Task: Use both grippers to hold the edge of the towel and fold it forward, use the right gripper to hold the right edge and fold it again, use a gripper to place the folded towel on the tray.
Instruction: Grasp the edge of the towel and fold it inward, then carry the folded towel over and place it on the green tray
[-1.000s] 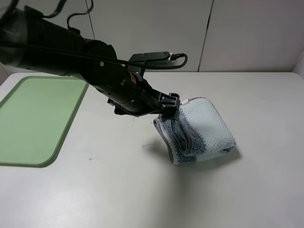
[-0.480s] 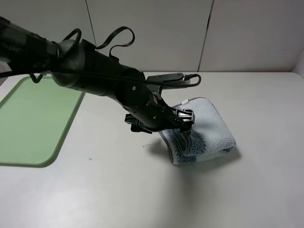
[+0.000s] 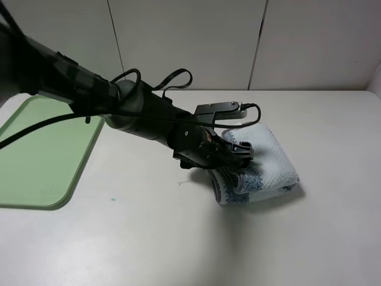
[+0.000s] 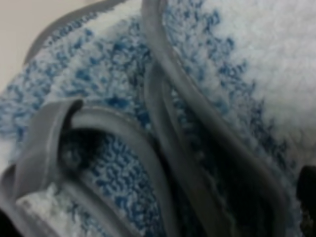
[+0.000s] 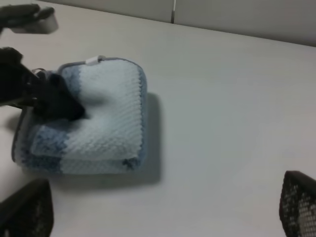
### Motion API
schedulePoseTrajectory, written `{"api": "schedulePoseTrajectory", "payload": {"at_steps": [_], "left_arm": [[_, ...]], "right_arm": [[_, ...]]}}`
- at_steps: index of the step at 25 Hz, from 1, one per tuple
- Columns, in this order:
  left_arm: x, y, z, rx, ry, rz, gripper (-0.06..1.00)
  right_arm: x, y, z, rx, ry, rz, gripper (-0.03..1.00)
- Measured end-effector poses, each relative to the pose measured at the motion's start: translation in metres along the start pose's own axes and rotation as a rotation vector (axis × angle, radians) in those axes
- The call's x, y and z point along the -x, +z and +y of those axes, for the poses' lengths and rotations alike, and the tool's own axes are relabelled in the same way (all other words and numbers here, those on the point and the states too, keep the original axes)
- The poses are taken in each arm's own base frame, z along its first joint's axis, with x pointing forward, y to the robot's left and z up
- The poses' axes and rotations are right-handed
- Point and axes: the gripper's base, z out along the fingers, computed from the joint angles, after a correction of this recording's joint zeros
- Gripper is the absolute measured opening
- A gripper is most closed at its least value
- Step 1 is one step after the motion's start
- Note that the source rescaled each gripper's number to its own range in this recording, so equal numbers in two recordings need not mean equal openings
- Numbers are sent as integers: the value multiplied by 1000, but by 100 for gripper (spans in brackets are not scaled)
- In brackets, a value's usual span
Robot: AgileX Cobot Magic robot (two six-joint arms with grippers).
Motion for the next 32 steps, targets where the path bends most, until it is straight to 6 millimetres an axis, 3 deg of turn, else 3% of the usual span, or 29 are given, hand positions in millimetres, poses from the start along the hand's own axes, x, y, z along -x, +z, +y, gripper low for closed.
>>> {"api": "schedulePoseTrajectory", "payload": {"at_steps": [4, 7, 11, 15, 16, 25, 32], "left_arm": [[1, 8, -9, -25, -1, -27, 100], [0, 11, -10, -28, -2, -28, 92], [-3, 13, -10, -24, -8, -21, 60], [-4, 15, -9, -23, -13, -20, 19], [-4, 15, -9, -23, -13, -20, 17], [-2, 10, -9, -16, -15, -2, 17], [16, -23, -1, 29, 8, 72, 17]], "right_arm": [[0, 0, 0, -4, -2, 0, 100], [0, 0, -1, -7, -5, 1, 100], [0, 0, -1, -7, -5, 1, 100], [0, 0, -1, -7, -5, 1, 100], [0, 0, -1, -8, -5, 1, 100], [0, 0, -1, -9, -5, 1, 100], [0, 0, -1, -9, -5, 1, 100]]}}
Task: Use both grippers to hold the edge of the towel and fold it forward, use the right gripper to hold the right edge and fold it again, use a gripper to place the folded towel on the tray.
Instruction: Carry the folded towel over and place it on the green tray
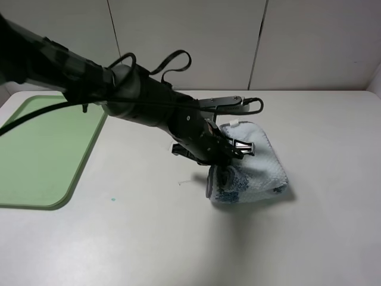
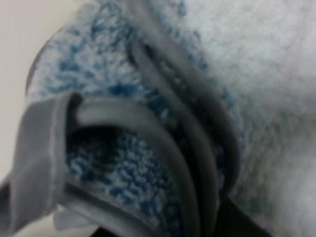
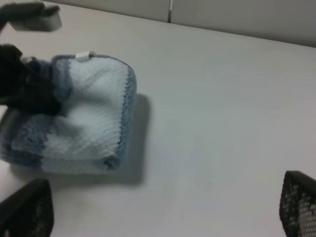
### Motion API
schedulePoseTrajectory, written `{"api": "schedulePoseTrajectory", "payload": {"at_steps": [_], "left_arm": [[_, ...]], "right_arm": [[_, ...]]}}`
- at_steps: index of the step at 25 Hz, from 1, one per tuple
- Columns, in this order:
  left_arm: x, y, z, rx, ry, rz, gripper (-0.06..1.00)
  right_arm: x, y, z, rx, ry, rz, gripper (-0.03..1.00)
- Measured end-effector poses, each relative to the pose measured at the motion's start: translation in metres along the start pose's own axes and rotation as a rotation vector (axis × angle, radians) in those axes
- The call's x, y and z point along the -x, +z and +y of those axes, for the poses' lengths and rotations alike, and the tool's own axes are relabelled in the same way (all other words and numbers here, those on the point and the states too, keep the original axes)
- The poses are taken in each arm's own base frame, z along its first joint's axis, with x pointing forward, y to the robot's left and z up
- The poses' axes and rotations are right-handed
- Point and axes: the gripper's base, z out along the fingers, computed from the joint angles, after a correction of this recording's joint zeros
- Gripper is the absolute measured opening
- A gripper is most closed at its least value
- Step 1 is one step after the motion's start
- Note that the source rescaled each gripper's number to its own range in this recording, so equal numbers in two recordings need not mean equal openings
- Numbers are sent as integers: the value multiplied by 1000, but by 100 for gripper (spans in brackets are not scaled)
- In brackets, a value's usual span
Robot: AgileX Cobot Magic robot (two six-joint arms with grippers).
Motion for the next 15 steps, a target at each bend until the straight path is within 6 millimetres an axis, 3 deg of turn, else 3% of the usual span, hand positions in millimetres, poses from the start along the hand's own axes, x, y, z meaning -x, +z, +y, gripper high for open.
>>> {"api": "schedulePoseTrajectory", "payload": {"at_steps": [15], "left_arm": [[33, -65, 39, 68, 73, 74, 17]], "right_arm": [[0, 0, 0, 0, 0, 0, 100]]}}
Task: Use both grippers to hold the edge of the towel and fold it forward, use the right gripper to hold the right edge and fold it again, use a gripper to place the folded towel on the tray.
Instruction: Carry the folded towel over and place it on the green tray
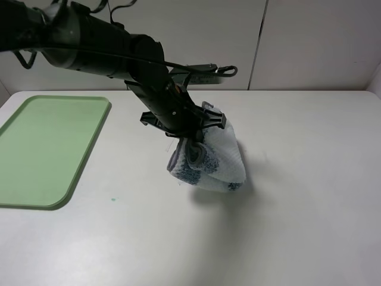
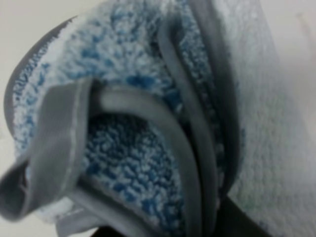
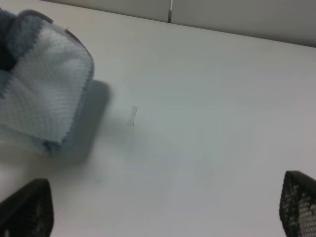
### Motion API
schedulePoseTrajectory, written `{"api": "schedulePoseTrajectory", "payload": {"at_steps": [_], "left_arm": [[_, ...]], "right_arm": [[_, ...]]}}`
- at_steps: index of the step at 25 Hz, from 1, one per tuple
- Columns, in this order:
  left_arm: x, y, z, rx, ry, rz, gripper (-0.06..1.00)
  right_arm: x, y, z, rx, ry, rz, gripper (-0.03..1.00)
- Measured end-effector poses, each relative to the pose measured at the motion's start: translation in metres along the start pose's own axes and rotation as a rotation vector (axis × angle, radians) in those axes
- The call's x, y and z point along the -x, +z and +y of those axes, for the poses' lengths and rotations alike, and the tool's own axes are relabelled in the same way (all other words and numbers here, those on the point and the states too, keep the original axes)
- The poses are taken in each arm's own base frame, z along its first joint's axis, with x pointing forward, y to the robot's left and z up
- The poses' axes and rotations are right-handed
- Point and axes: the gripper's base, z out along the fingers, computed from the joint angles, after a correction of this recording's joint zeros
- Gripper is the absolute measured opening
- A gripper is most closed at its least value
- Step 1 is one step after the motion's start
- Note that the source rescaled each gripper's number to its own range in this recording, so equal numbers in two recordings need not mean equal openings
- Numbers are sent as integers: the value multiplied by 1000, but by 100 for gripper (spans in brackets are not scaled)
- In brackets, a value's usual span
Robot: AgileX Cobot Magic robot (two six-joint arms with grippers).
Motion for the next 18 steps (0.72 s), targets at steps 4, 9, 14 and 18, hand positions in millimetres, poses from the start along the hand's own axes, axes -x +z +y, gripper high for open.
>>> {"api": "schedulePoseTrajectory", "payload": {"at_steps": [4, 9, 14, 18], "left_arm": [[4, -8, 16, 20, 14, 17, 17], [2, -22, 35, 38, -8, 9, 17], [-5, -37, 60, 66, -50, 0, 17], [-7, -52, 82, 89, -81, -21, 17]], "right_arm": [[0, 0, 0, 1, 0, 0, 100], [0, 0, 0, 2, 1, 0, 100], [0, 0, 0, 2, 1, 0, 100], [0, 0, 0, 2, 1, 0, 100]]}}
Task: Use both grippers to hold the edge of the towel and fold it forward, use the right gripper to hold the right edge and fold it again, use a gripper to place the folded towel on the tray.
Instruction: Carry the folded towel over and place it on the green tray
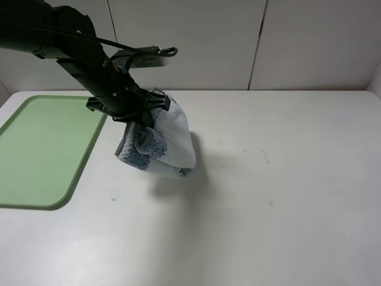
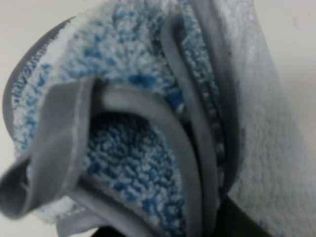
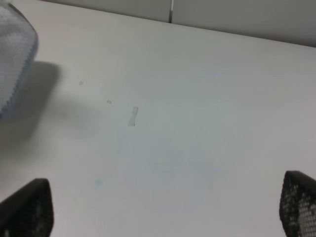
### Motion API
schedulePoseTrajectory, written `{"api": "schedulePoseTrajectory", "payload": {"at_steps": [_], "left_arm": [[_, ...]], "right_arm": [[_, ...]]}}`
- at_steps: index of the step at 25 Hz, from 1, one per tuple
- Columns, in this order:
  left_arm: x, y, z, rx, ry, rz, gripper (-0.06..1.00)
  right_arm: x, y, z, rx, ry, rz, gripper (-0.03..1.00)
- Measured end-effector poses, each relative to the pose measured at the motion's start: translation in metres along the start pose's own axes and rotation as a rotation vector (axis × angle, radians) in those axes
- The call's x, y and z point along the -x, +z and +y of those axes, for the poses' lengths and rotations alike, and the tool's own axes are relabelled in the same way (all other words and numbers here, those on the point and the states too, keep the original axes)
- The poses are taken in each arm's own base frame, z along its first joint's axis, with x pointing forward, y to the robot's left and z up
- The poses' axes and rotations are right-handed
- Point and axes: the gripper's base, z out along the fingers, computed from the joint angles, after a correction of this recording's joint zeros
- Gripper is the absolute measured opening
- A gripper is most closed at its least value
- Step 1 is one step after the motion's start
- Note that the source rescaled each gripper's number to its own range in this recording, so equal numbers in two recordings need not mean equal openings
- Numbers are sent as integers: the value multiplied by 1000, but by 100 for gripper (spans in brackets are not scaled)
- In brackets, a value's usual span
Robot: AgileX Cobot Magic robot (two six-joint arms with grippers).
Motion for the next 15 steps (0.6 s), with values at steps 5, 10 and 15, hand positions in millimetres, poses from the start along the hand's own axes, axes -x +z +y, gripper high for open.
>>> {"api": "schedulePoseTrajectory", "payload": {"at_steps": [5, 10, 15], "left_arm": [[4, -12, 32, 35, -51, -26, 17], [8, -24, 63, 69, -98, -49, 17], [10, -30, 96, 109, -157, -69, 17]], "right_arm": [[0, 0, 0, 1, 0, 0, 100], [0, 0, 0, 1, 0, 0, 100], [0, 0, 0, 1, 1, 0, 100]]}}
